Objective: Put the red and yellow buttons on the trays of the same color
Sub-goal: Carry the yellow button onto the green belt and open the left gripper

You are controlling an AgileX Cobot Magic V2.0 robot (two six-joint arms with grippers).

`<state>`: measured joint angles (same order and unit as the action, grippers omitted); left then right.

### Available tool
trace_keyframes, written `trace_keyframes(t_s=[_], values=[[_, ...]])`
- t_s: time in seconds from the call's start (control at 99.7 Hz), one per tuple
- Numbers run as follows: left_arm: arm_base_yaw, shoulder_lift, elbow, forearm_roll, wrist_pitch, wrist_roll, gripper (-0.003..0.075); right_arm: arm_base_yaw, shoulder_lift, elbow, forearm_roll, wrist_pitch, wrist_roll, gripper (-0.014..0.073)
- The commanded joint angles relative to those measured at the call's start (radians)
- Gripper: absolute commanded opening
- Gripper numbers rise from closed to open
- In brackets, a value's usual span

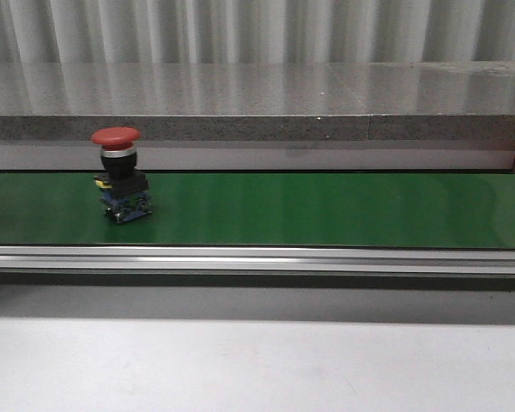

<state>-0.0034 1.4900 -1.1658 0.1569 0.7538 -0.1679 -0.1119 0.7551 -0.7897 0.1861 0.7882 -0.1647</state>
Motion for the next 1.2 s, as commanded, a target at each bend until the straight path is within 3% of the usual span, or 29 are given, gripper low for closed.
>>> trace_keyframes(t_s=[0.0, 0.722, 0.822, 0.973, 1.043, 1.193], values=[[-0.008, -0.023, -0.035, 0.01, -0.038, -0.001, -0.0019, 0.0, -0.007, -0.024, 0.002, -0.056, -0.008, -0.0065], [-0.008, 0.124, -0.035, -0.019, -0.063, 0.001, 0.0, 0.0, -0.007, -0.024, 0.002, -0.056, -0.008, -0.0065], [-0.008, 0.124, -0.035, -0.026, -0.061, 0.018, 0.0139, 0.0, -0.007, -0.024, 0.002, -0.056, -0.008, -0.0065], [-0.008, 0.124, -0.035, -0.043, -0.061, 0.023, 0.0571, 0.0, -0.007, -0.024, 0.002, -0.056, -0.008, -0.0065], [-0.008, 0.12, -0.035, -0.047, -0.061, 0.023, 0.0711, 0.0, -0.007, -0.024, 0.002, -0.056, -0.008, -0.0065], [-0.013, 0.073, -0.035, -0.05, -0.061, 0.038, 0.0645, 0.0, -0.007, -0.024, 0.002, -0.056, -0.008, -0.0065]])
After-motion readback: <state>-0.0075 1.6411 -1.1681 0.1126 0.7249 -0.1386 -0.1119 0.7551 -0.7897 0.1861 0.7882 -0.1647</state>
